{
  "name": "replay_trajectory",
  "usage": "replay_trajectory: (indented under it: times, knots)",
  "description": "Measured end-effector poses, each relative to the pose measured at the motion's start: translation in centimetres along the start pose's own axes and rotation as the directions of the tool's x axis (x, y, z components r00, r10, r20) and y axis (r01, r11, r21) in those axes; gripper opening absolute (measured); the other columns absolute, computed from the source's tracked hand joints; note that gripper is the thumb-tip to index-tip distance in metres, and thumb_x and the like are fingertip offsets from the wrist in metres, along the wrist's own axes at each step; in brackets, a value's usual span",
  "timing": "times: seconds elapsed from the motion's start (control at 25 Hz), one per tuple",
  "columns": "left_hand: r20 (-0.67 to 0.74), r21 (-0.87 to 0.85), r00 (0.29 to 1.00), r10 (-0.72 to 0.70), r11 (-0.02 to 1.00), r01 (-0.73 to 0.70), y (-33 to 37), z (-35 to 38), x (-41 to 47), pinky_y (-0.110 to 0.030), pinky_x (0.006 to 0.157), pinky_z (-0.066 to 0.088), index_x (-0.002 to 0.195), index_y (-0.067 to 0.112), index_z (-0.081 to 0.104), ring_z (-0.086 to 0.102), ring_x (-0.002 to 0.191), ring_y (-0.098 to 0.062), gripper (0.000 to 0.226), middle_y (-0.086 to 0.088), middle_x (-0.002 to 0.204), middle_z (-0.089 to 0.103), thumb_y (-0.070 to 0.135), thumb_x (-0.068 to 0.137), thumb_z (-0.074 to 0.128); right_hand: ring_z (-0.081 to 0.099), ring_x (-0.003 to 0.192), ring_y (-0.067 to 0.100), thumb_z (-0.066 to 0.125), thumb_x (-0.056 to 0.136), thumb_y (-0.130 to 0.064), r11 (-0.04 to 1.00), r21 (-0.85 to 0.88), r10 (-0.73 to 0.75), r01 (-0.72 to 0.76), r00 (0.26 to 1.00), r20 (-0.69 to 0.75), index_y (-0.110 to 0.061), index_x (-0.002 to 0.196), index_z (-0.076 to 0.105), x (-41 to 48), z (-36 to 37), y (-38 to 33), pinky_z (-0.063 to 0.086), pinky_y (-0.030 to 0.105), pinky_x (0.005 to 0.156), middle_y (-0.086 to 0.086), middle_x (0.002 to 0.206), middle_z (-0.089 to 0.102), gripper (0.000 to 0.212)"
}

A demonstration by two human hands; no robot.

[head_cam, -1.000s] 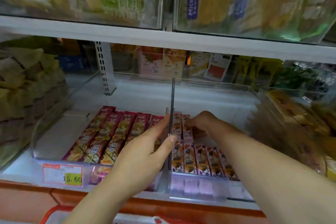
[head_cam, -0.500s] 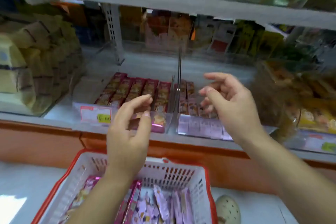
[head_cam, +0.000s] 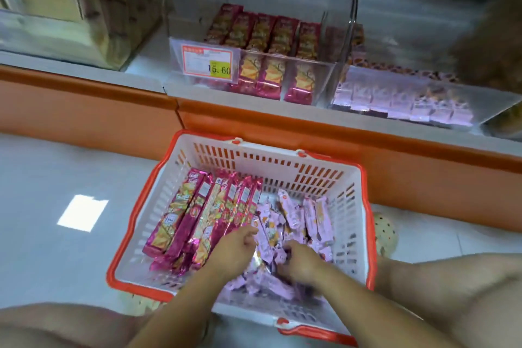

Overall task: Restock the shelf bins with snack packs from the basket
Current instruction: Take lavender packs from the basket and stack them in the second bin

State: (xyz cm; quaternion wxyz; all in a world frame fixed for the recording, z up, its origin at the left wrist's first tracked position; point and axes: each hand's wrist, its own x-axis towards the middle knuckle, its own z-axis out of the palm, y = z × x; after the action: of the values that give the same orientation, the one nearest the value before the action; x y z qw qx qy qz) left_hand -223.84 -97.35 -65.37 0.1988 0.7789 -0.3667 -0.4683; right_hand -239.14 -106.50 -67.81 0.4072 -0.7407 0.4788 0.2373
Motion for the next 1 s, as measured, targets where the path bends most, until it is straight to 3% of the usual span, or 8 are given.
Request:
replay_trajectory:
  times: [0.12, 0.2, 0.32, 0.4, 0.48, 0.6, 0.88, 1.0]
  knots:
    - [0.069, 0.045, 0.996, -0.052, 0.998, 0.049, -0.7, 0.0, -0.4, -0.015, 0.049, 0.040, 0.135, 0.019, 0.050, 0.046, 0.055, -0.006, 0.036, -0.009, 0.120, 0.062, 0.019, 0.100, 0.039, 0.060, 0.093, 0.025, 0.058, 0.088, -0.024, 0.998, -0.033, 0.059, -0.062, 0.996, -0.070, -0.019, 0.107, 0.049, 0.3, 1.6, 0.3, 0.045, 0.031, 0.075, 0.006, 0.106, 0.064, 0.022]
    - [0.117, -0.053, 0.991, -0.071, 0.996, 0.078, -0.4, -0.1, -0.6, -0.019, 0.053, 0.043, 0.136, 0.020, 0.048, 0.048, 0.058, -0.009, 0.039, -0.008, 0.113, 0.062, 0.019, 0.097, 0.046, 0.056, 0.086, 0.021, 0.064, 0.087, -0.025, 0.990, 0.128, 0.079, -0.067, 0.992, -0.094, -0.020, 0.100, 0.049, 0.1, 0.7, 0.3, 0.044, 0.032, 0.075, 0.000, 0.093, 0.060, 0.021]
    - [0.199, -0.136, 0.979, -0.050, 0.988, 0.079, 0.2, -0.5, -0.8, -0.034, 0.085, 0.052, 0.143, 0.022, 0.042, 0.064, 0.096, -0.018, 0.053, -0.014, 0.133, 0.053, 0.027, 0.093, 0.058, 0.055, 0.088, 0.019, 0.070, 0.085, -0.022, 0.881, 0.471, 0.026, 0.036, 0.992, -0.125, -0.020, 0.101, 0.049, -0.7, -2.5, -0.3, 0.042, 0.030, 0.077, -0.002, 0.093, 0.058, 0.027]
    - [0.228, -0.169, 0.974, -0.009, 0.984, 0.049, 1.0, -0.9, -1.2, -0.034, 0.102, 0.045, 0.144, 0.022, 0.040, 0.057, 0.117, -0.016, 0.058, -0.006, 0.139, 0.052, 0.031, 0.091, 0.062, 0.063, 0.094, 0.018, 0.071, 0.085, -0.019, 0.707, 0.699, -0.004, 0.105, 0.989, -0.145, -0.016, 0.111, 0.053, -1.5, -4.9, -0.8, 0.050, 0.030, 0.081, 0.005, 0.105, 0.065, 0.031]
    - [0.259, -0.231, 0.966, 0.024, 0.972, 0.038, 2.3, -1.2, -1.7, -0.029, 0.096, 0.048, 0.142, 0.023, 0.043, 0.062, 0.105, -0.013, 0.055, -0.004, 0.129, 0.060, 0.031, 0.091, 0.062, 0.067, 0.091, 0.019, 0.069, 0.086, -0.012, 0.514, 0.845, -0.034, 0.148, 0.988, -0.152, -0.003, 0.120, 0.055, -2.1, -6.3, -0.7, 0.058, 0.030, 0.076, 0.012, 0.108, 0.067, 0.037]
    - [0.284, -0.349, 0.958, 0.027, 0.934, 0.077, 4.3, -1.7, -2.5, -0.013, 0.069, 0.052, 0.137, 0.019, 0.048, 0.067, 0.079, -0.004, 0.047, -0.007, 0.123, 0.062, 0.021, 0.092, 0.061, 0.068, 0.091, 0.022, 0.066, 0.087, -0.006, 0.365, 0.916, -0.014, 0.169, 0.984, -0.176, -0.004, 0.120, 0.056, -2.8, -7.2, -0.2, 0.059, 0.026, 0.068, 0.016, 0.110, 0.065, 0.035]
    - [0.253, -0.434, 0.967, 0.036, 0.897, 0.080, 5.9, -1.7, -3.5, -0.020, 0.078, 0.056, 0.132, 0.022, 0.052, 0.070, 0.089, -0.012, 0.044, 0.001, 0.116, 0.062, 0.017, 0.090, 0.064, 0.068, 0.100, 0.027, 0.069, 0.086, -0.012, 0.362, 0.904, -0.050, 0.227, 0.973, -0.224, -0.007, 0.128, 0.056, -3.5, -8.0, 0.4, 0.058, 0.031, 0.072, 0.014, 0.115, 0.066, 0.044]
    - [0.175, -0.436, 0.980, 0.091, 0.900, -0.006, 7.2, -2.2, -3.9, -0.033, 0.086, 0.056, 0.126, 0.025, 0.057, 0.068, 0.089, -0.020, 0.040, 0.000, 0.106, 0.069, 0.018, 0.088, 0.067, 0.069, 0.097, 0.022, 0.073, 0.082, -0.016, 0.443, 0.838, -0.091, 0.318, 0.946, -0.311, -0.024, 0.127, 0.057, -6.2, -9.3, -0.8, 0.058, 0.035, 0.080, 0.005, 0.113, 0.065, 0.048]
